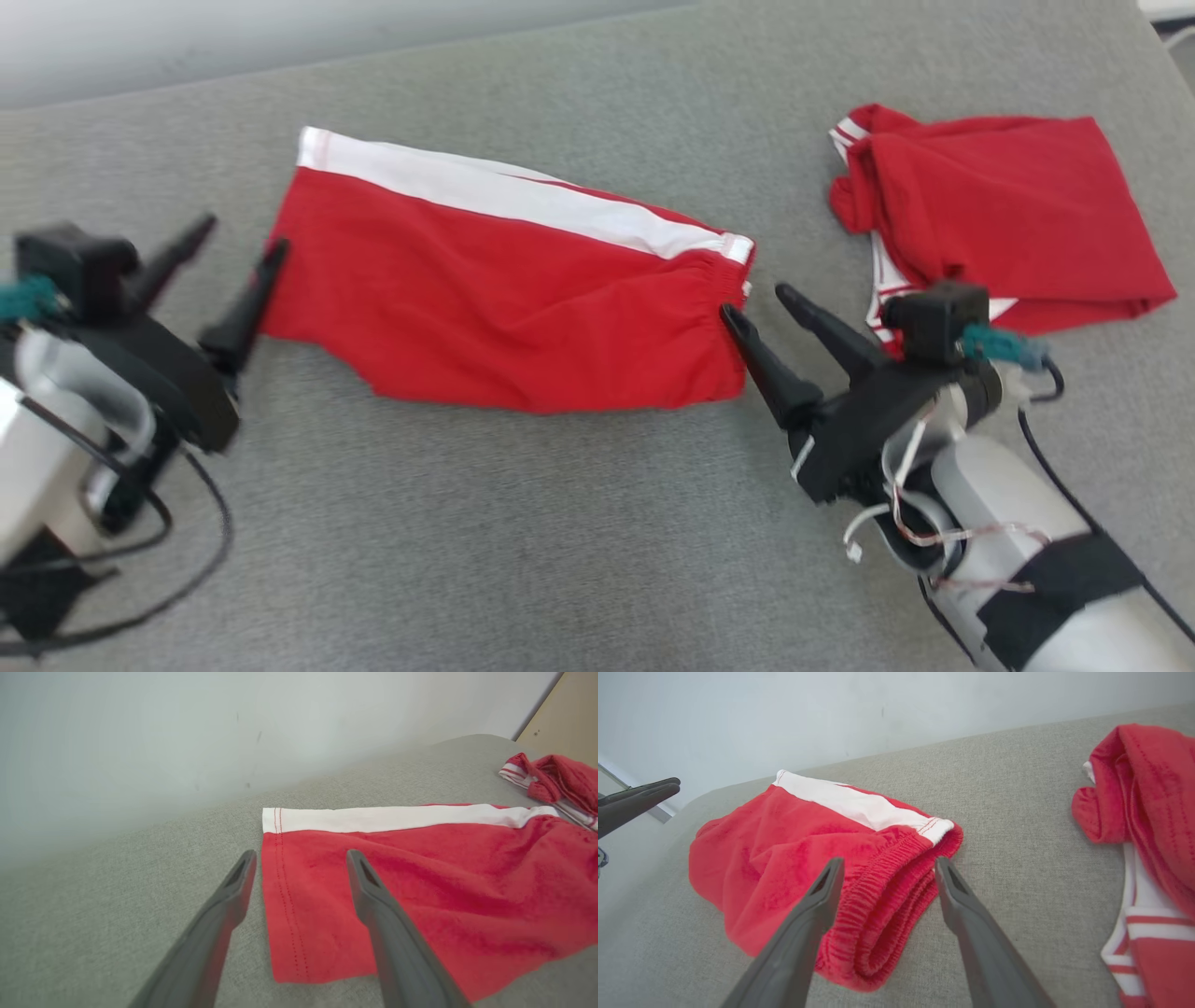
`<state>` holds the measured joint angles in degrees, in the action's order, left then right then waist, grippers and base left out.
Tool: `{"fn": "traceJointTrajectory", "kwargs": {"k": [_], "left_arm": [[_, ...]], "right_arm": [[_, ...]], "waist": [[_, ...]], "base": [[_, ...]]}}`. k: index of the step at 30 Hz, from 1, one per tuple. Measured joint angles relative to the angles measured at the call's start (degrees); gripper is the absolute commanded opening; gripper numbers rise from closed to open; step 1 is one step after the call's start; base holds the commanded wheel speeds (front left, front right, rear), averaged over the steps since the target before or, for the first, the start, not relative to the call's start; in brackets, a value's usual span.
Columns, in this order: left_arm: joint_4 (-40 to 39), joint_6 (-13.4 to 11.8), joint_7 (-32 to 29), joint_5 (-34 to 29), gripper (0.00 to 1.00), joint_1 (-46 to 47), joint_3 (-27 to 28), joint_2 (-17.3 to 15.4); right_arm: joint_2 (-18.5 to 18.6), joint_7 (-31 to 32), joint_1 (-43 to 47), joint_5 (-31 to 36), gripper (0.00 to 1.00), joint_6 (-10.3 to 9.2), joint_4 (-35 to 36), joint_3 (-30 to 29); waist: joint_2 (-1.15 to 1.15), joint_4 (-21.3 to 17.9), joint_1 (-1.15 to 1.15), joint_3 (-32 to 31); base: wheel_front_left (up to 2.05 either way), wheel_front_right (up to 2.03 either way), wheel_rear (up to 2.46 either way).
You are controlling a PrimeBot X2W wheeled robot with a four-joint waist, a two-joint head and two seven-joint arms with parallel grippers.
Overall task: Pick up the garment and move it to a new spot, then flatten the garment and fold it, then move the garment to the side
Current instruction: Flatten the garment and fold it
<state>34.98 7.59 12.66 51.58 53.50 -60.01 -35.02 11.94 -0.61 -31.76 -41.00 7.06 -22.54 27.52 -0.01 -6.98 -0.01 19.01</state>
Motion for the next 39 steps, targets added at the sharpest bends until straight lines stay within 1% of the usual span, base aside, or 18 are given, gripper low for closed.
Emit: {"fn": "traceJointTrajectory", "kwargs": {"k": [7,10,14,21,24,28,34,37,39], "left_arm": [[-2.23,-0.01,0.73,3.63,1.0,-5.4,0.29,2.43],[-2.43,0.0,1.03,4.2,1.0,-6.58,0.3,3.72],[-2.25,-0.01,1.08,5.1,1.0,-7.31,1.21,3.76],[0.35,0.0,1.14,5.11,1.0,-7.37,2.14,3.19],[1.47,0.0,1.34,6.01,1.0,-7.33,2.4,3.0],[2.3,0.0,1.35,6.94,1.0,-7.25,2.54,3.68],[4.64,0.0,1.33,8.1,1.0,-7.1,2.65,3.65],[4.92,-0.01,1.34,10.09,1.0,-6.9,3.12,3.68],[4.89,-0.01,1.33,10.16,1.0,-6.14,2.88,3.99]], "right_arm": [[0.4,-1.96,3.65,0.2,1.0,-0.01,3.55,-0.14],[0.36,-2.43,4.87,0.2,1.0,-0.07,4.27,-0.14],[0.22,-2.45,5.28,0.21,1.0,-0.58,5.33,-0.01],[-0.07,-2.45,5.28,0.77,1.0,-1.08,6.45,0.6],[-0.1,-2.46,5.34,0.88,1.0,-1.3,6.92,0.62],[-0.07,-2.48,5.55,1.14,1.0,-1.78,7.72,0.78],[-0.44,-2.4,5.55,1.87,1.0,-2.11,9.28,1.74],[-0.51,-2.34,5.55,2.18,1.0,-2.53,9.79,1.96],[-0.44,-2.34,5.55,2.24,1.0,-2.6,9.99,1.85]], "waist": [[0.0,2.09,0.0,-1.28],[0.0,2.83,0.0,-1.34],[0.0,3.18,0.0,-1.1],[0.0,2.6,0.0,-0.5],[0.0,2.04,0.01,-0.21],[0.0,1.44,0.01,0.36],[0.01,0.26,0.01,1.85],[0.01,-0.26,0.01,2.53],[0.01,-0.53,0.01,2.99]], "base": [[0.0,0.0,0.0],[0.0,0.0,0.0],[0.0,0.0,0.0],[0.0,0.0,0.0],[0.0,0.0,0.0],[0.0,0.0,0.0],[0.0,0.0,0.0],[0.0,0.0,0.0],[0.0,0.0,0.0]]}}
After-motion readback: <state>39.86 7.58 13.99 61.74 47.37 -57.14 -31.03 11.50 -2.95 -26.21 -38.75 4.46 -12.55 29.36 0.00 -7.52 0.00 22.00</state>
